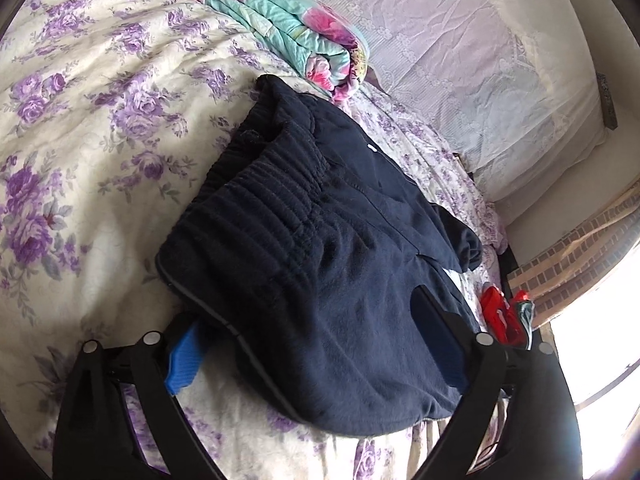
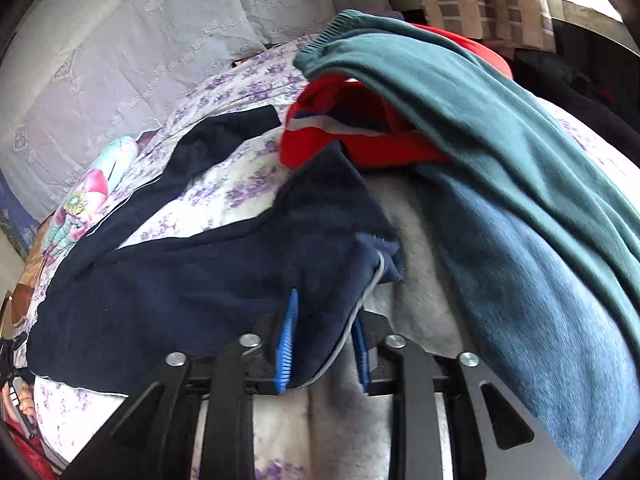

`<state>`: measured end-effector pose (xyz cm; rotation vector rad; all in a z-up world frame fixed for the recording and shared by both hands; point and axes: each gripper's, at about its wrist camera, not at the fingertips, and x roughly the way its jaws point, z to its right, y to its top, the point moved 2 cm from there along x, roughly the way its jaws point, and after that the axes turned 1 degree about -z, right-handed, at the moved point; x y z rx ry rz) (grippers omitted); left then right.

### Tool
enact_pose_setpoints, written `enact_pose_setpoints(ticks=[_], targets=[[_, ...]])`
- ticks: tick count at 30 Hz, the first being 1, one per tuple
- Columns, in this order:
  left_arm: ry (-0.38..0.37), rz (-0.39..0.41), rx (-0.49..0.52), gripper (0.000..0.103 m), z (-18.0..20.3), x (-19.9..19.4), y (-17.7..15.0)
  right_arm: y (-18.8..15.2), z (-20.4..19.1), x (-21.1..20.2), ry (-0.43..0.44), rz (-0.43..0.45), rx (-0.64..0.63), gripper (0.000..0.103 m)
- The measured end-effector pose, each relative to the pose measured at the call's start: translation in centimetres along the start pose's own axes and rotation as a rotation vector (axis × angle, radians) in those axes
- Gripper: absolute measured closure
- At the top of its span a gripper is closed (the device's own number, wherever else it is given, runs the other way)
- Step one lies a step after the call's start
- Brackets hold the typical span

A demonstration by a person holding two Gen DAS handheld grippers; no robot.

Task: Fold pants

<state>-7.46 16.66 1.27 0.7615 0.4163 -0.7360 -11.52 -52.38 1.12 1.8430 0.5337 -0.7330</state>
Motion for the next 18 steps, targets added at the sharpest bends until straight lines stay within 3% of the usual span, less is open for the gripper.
enact_pose_setpoints(ticks=[1,2,3,4,5,7,10,13,15,17,18], targets=[[0.018,0.009,0.013,0.014,0.2,0.2,-0.1,0.1,-0.1,0.1,-0.009,-0.003,-0.016,0.073],[0.042,0.021,0.027,0.024,0.3,0.3,-0.1,0.0,0.2,0.3,-0.017,-0.008,-0.026,0.072],[0.099,0.038,0.037,0.040,0.2,0.3,-0.2,-0.2,0.3,0.5,-0.020,-0.017,-0.027,0.072],[0.124,0.039,0.033,0.074,-0.1,0.3,-0.2,-0.5,0.5,0.1,-0.020,-0.023,-0.022,0.070],[0.072,0.026,0.008,0.084,-0.6,0.3,-0.2,-0.7,0.8,0.1,-0.016,-0.025,-0.011,0.069],[0.006,0.025,-0.033,0.089,-1.4,-0.2,-0.2,-1.3,1.6,-0.8,0.001,-0.022,0.017,0.069],[0.014,0.071,-0.007,0.090,-1.5,-2.1,-0.2,-1.2,2.2,-2.1,0.015,-0.006,0.050,0.066],[0.012,0.104,-0.049,0.090,-3.0,-4.5,0.3,-0.6,1.5,-3.7,-0.002,0.036,0.021,0.062],[0.019,0.074,-0.095,0.090,-4.6,-5.2,-0.2,-0.2,0.8,-4.7,-0.007,0.075,-0.009,0.058],[0.068,-0.009,-0.102,0.079,-5.6,-4.8,-1.3,0.2,-0.1,-5.2,-0.003,0.100,-0.019,0.057],[0.070,-0.014,-0.077,0.077,-5.5,-5.1,-1.5,0.4,-0.7,-5.0,0.012,0.102,-0.025,0.057]])
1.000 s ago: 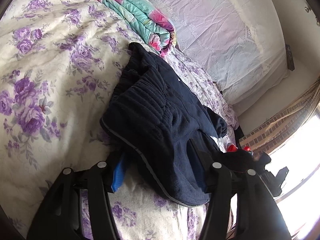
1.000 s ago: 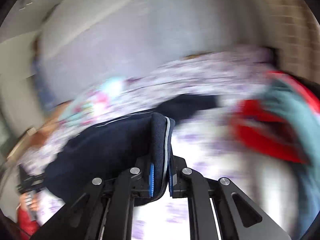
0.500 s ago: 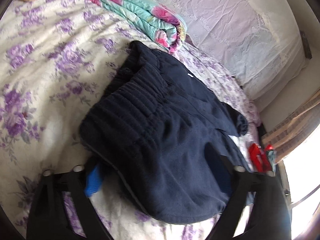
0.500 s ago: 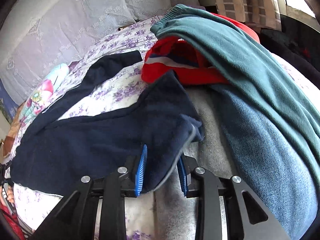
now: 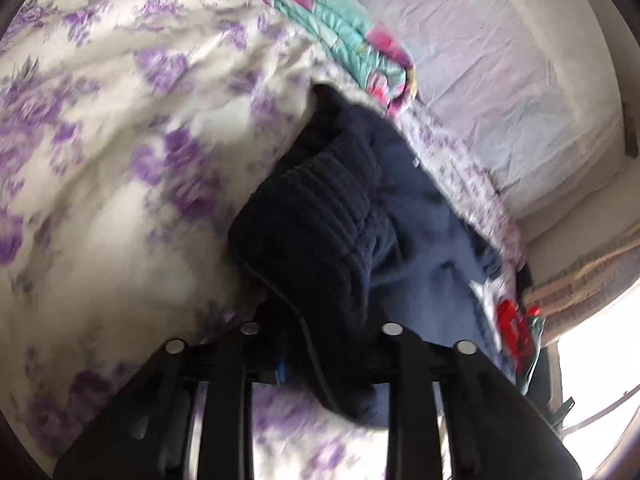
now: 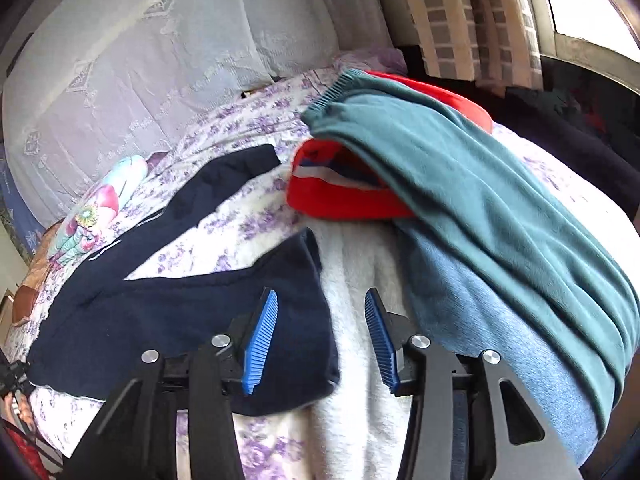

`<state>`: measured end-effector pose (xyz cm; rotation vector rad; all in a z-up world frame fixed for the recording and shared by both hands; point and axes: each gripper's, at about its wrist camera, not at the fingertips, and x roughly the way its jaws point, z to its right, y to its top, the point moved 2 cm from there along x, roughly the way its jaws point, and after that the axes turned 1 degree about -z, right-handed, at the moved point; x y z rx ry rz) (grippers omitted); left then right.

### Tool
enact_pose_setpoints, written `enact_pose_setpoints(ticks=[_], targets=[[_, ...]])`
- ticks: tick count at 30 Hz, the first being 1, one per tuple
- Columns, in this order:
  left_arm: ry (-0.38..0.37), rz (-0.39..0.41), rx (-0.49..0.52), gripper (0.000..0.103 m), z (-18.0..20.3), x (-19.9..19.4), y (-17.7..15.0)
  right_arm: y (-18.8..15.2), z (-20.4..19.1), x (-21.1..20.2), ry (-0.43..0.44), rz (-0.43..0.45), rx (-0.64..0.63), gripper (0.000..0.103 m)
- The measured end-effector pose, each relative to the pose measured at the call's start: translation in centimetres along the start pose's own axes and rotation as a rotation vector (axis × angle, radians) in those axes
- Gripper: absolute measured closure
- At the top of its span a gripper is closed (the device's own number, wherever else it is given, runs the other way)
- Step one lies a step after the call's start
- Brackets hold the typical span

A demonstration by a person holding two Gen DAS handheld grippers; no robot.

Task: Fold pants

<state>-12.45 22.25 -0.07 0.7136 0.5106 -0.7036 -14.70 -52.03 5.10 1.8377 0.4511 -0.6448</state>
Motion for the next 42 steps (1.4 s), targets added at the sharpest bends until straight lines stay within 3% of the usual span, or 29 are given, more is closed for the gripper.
enact_pose_setpoints(ticks=[3,5,7,8,11,14,16,18,19,21,22,24,26,28,30,32,34,39,42], targets=[[0.091,0.052,0.058,0.055,1.1,-2.8,0.4,0.4,-2.0,1.0,0.063,-0.027,-0.027,0.057],[0.145,0.203,0.092,0.033,2.2,-6.3,1.6,0.7,-3.9,2.3,0.107,-0.053,-0.056,0.056],[0.204,0.298,0.134,0.029,4.0,-8.3,3.6,1.1,-5.5,3.4,0.140,-0.075,-0.080,0.055],[0.201,0.301,0.156,0.029,5.0,-8.2,5.0,1.3,-6.4,4.2,0.157,-0.087,-0.085,0.054],[0.162,0.193,0.243,0.024,8.3,-3.6,9.2,1.8,-9.2,6.7,0.200,-0.130,-0.085,0.054],[0.285,0.119,0.292,0.024,9.5,3.9,13.7,1.6,-11.7,8.2,0.239,-0.172,-0.108,0.054],[0.350,0.037,0.226,0.024,8.0,8.5,15.7,1.5,-12.8,8.3,0.231,-0.182,-0.146,0.051],[0.360,-0.042,0.091,0.025,5.3,12.0,16.6,1.7,-13.4,8.4,0.201,-0.182,-0.179,0.049],[0.329,-0.072,0.024,0.025,3.9,13.4,16.7,2.0,-13.6,8.6,0.184,-0.182,-0.189,0.049],[0.319,-0.007,0.051,0.028,4.4,13.6,16.8,3.1,-13.7,9.5,0.175,-0.189,-0.182,0.049],[0.282,-0.006,0.083,0.051,4.9,13.7,16.8,3.8,-13.8,10.3,0.181,-0.198,-0.166,0.049],[0.260,0.072,0.093,0.075,4.7,13.1,16.8,5.4,-14.3,12.4,0.213,-0.217,-0.129,0.049],[0.163,0.131,0.050,0.086,3.7,12.4,17.4,6.9,-14.6,15.0,0.224,-0.231,-0.096,0.049],[0.092,0.164,-0.030,0.087,1.9,11.8,18.1,8.6,-14.8,18.4,0.201,-0.249,-0.057,0.049],[0.050,0.149,-0.069,0.087,0.8,12.2,18.5,10.0,-14.4,21.6,0.182,-0.268,0.005,0.049],[0.049,0.129,-0.088,0.087,0.5,13.0,18.5,11.3,-13.6,24.9,0.197,-0.287,0.117,0.049],[0.045,0.125,-0.097,0.086,0.4,13.1,18.5,11.9,-14.0,27.3,0.218,-0.305,0.163,0.055],[0.009,0.116,-0.141,0.081,-0.5,13.6,18.8,14.4,-20.8,33.4,0.077,-0.351,-0.083,0.055],[-0.018,0.117,-0.154,0.079,-0.8,13.6,18.8,16.8,-24.3,37.5,-0.002,-0.363,-0.157,0.054]])
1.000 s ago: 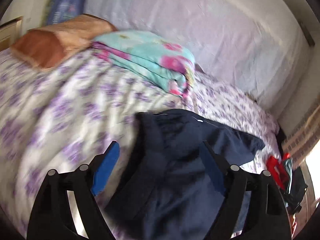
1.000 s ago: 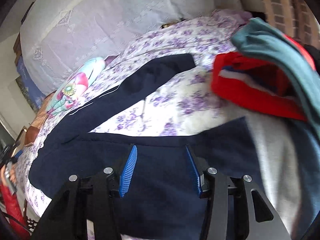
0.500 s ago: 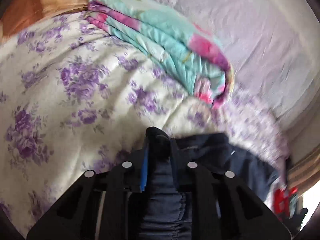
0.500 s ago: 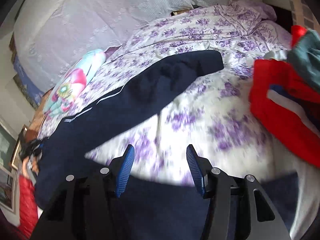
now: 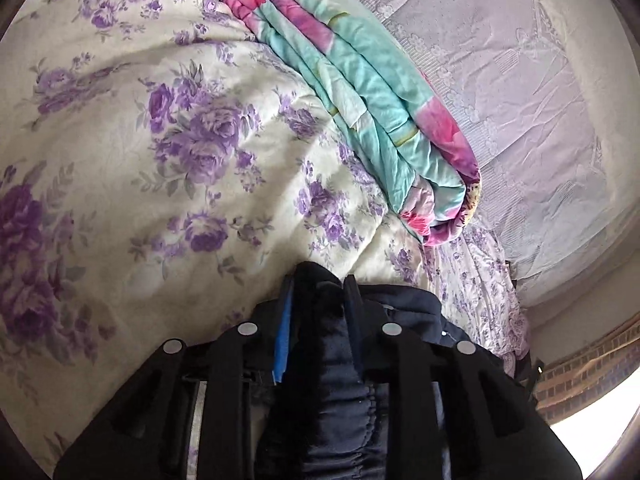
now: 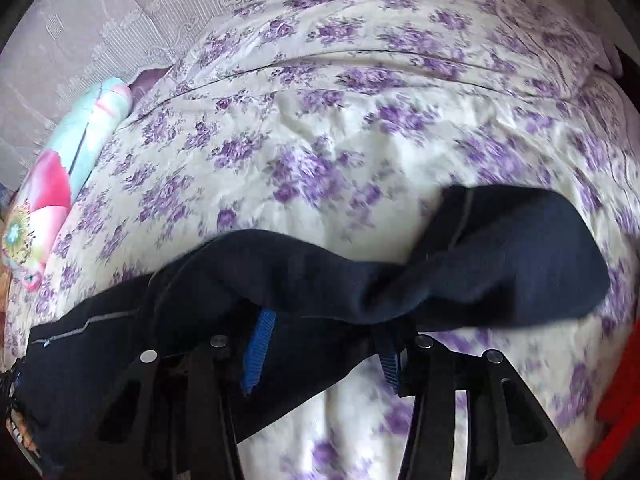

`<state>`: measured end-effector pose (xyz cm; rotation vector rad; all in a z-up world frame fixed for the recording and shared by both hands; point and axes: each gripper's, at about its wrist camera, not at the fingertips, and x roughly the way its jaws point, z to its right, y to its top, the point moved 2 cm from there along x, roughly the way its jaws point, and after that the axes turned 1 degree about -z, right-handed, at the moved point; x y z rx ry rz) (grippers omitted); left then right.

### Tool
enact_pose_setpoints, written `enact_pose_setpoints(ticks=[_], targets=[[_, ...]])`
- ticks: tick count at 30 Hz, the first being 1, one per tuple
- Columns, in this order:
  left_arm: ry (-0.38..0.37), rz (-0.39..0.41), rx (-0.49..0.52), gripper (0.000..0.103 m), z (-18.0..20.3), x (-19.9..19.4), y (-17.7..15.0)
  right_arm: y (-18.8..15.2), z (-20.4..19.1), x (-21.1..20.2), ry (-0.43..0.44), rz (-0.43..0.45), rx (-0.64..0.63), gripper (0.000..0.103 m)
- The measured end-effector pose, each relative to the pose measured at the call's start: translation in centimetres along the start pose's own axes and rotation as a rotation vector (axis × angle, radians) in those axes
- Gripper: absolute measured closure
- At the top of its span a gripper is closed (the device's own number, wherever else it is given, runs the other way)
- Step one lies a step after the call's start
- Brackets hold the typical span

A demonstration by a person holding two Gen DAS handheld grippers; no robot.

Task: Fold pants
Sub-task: 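Grasp the waistband with the left gripper while the right gripper grips the leg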

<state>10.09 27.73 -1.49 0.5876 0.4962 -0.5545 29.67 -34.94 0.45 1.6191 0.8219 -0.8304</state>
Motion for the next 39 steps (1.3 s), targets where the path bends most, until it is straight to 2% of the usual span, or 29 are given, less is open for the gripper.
enact_pose_setpoints(ticks=[2,3,5,8,11,14,16,18,20,22,23,25,26,27,28,31,34,36,39], targets=[[-0.014,-0.002,-0.012,0.079,-0.2,-0.1,0.0,1.3,-2.1,0.5,-0.022,-0.009,-0.049,0.054],[-0.019,-0.004,-0.016,0.079,-0.2,-0.1,0.0,1.3,-2.7,-0.1,-0.004,0.005,-0.066,0.053],[-0.017,-0.005,-0.018,0.078,-0.2,-0.1,0.0,0.4,-3.1,-2.4,0.102,0.038,-0.086,0.047],[-0.002,-0.012,-0.006,0.075,0.2,0.1,0.1,-1.7,-0.3,-5.6,0.157,0.065,-0.027,0.045],[0.009,-0.015,0.005,0.073,0.5,0.2,0.1,-3.7,4.5,-7.3,0.212,0.063,0.134,0.045],[0.010,-0.016,0.008,0.072,0.6,0.3,0.1,-4.9,7.1,-7.0,0.169,0.059,0.180,0.046],[0.003,-0.016,0.005,0.072,0.5,0.3,0.1,-5.3,7.6,-6.0,0.181,0.042,0.198,0.047],[-0.003,-0.016,0.001,0.071,0.4,0.3,0.1,-5.4,7.4,-4.2,0.219,-0.003,0.223,0.048],[-0.004,-0.016,0.001,0.070,0.3,0.4,0.1,-4.3,6.2,-2.7,0.166,-0.013,0.180,0.049],[-0.012,-0.017,0.007,0.068,0.4,0.5,0.2,-1.1,4.7,-2.7,0.073,0.053,0.113,0.054],[-0.019,-0.017,0.007,0.067,0.4,0.5,0.2,0.9,4.0,-3.6,0.010,0.140,0.086,0.054],[-0.032,-0.016,0.000,0.067,0.3,0.5,0.2,3.4,1.8,-5.7,-0.036,0.291,0.018,0.053],[-0.035,-0.016,-0.002,0.067,0.2,0.5,0.2,3.9,0.6,-6.1,-0.024,0.297,-0.023,0.051],[-0.034,-0.017,-0.002,0.067,0.2,0.5,0.2,4.0,-0.3,-6.0,0.010,0.259,-0.056,0.046],[-0.032,-0.018,0.000,0.067,0.3,0.5,0.2,3.5,-1.0,-5.8,0.051,0.204,-0.087,0.046],[-0.024,-0.022,0.011,0.064,0.5,0.5,0.2,1.1,-0.2,-5.9,0.060,0.180,-0.102,0.046],[-0.014,-0.024,0.026,0.062,0.7,0.6,0.2,-0.7,3.9,-5.6,0.090,0.163,0.045,0.046],[-0.012,-0.025,0.034,0.060,0.9,0.7,0.2,-1.1,6.3,-4.2,0.127,0.113,0.153,0.046],[-0.015,-0.025,0.039,0.059,0.9,0.8,0.2,-0.8,6.7,-2.5,0.126,0.101,0.167,0.046]])
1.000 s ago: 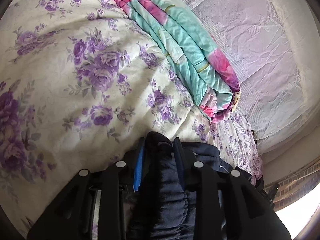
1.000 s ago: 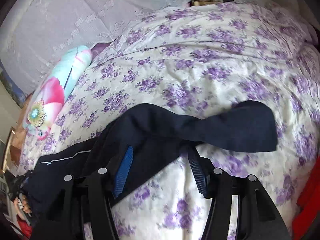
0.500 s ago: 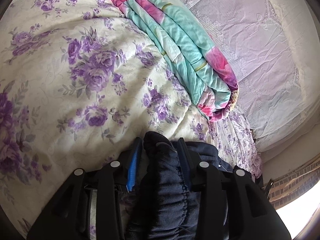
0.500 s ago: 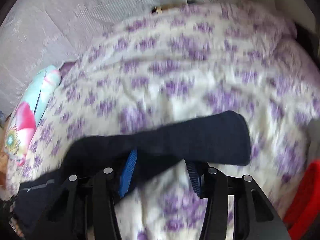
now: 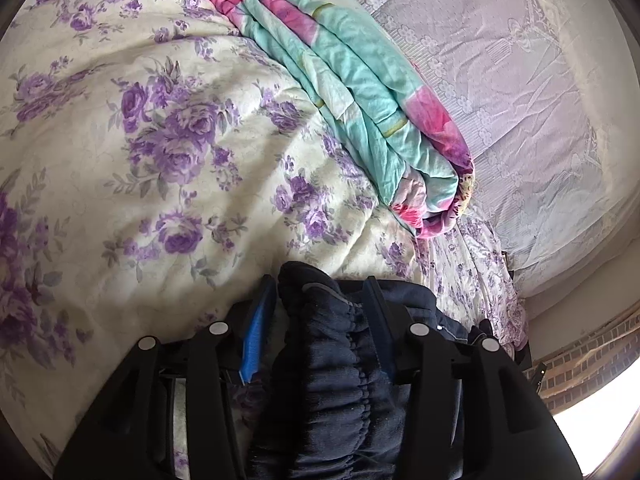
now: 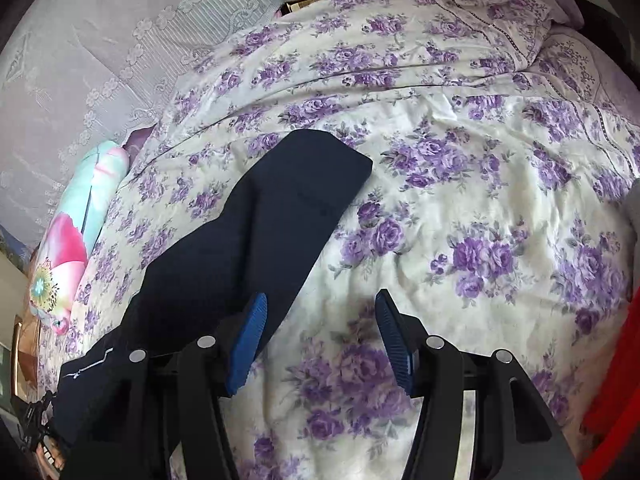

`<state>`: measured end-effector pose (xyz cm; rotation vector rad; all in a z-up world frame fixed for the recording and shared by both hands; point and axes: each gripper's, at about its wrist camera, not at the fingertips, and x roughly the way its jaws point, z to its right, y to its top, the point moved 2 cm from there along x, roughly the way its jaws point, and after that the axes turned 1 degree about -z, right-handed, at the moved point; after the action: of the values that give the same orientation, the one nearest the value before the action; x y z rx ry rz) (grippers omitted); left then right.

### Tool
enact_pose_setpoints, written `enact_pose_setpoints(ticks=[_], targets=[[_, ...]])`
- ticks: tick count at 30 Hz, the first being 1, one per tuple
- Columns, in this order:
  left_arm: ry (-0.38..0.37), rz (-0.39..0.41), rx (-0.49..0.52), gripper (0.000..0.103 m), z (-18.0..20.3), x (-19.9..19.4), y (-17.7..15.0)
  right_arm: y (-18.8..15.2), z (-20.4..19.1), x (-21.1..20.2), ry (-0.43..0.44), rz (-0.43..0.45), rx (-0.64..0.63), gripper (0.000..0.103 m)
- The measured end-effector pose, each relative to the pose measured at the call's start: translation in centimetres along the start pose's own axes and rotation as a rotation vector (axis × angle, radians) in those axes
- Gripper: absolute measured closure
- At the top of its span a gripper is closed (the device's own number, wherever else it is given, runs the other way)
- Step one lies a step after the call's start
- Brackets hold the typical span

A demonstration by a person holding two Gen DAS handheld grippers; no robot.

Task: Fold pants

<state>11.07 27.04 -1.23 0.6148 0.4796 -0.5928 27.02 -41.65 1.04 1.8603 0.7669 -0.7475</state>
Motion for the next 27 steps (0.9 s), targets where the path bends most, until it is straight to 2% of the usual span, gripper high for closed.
enact_pose_setpoints(ticks=[3,5,6,7,8,11,13,15,17,18,19,21,23,25,27], targets=[[-0.011,0.001,-0.002,0.058,0.0,0.0,0.1,0.5,-0.3,2.6,0.073,-0.016,0.087,0.046],[-0.017,0.000,-0.002,0.057,-0.1,0.1,0.1,0.7,-0.7,3.5,0.080,0.008,0.107,0.056],[-0.019,0.000,-0.002,0.057,-0.1,0.1,0.1,0.7,-0.9,3.5,0.087,0.025,0.106,0.082],[-0.021,0.000,-0.002,0.057,-0.1,0.0,0.1,0.7,-0.9,3.2,0.129,0.029,0.122,0.094],[-0.020,0.000,-0.002,0.057,-0.1,0.0,0.1,0.4,-0.7,2.2,0.146,0.053,0.139,0.093],[-0.018,0.000,-0.002,0.057,-0.1,0.0,0.1,-0.5,0.7,-2.9,0.120,0.138,0.097,0.094],[-0.012,-0.001,-0.001,0.057,-0.1,-0.1,0.1,-2.7,3.1,-7.2,0.082,0.147,0.101,0.094],[-0.003,-0.002,0.004,0.057,0.0,-0.2,0.1,-5.8,5.6,-9.1,0.021,0.068,0.089,0.092],[0.012,-0.003,0.017,0.055,0.3,-0.1,0.0,-9.5,8.1,-8.6,-0.083,-0.089,0.049,0.072],[0.016,-0.002,0.024,0.054,0.4,-0.1,0.0,-10.9,9.1,-9.0,-0.071,-0.094,0.043,0.068],[0.017,-0.001,0.031,0.052,0.5,-0.1,-0.1,-11.4,9.4,-9.9,-0.051,-0.059,0.053,0.063],[0.010,0.003,0.033,0.051,0.5,-0.1,-0.1,-11.3,9.8,-11.8,-0.078,-0.012,0.090,0.062],[-0.001,0.005,0.027,0.051,0.4,-0.2,-0.1,-10.2,9.3,-13.6,-0.069,0.079,0.071,0.062],[-0.008,0.005,0.024,0.051,0.3,-0.1,-0.1,-8.2,8.3,-14.0,-0.091,0.128,0.023,0.062],[-0.010,0.005,0.026,0.050,0.3,-0.2,-0.1,-5.8,8.1,-13.4,-0.076,0.153,0.010,0.062]])
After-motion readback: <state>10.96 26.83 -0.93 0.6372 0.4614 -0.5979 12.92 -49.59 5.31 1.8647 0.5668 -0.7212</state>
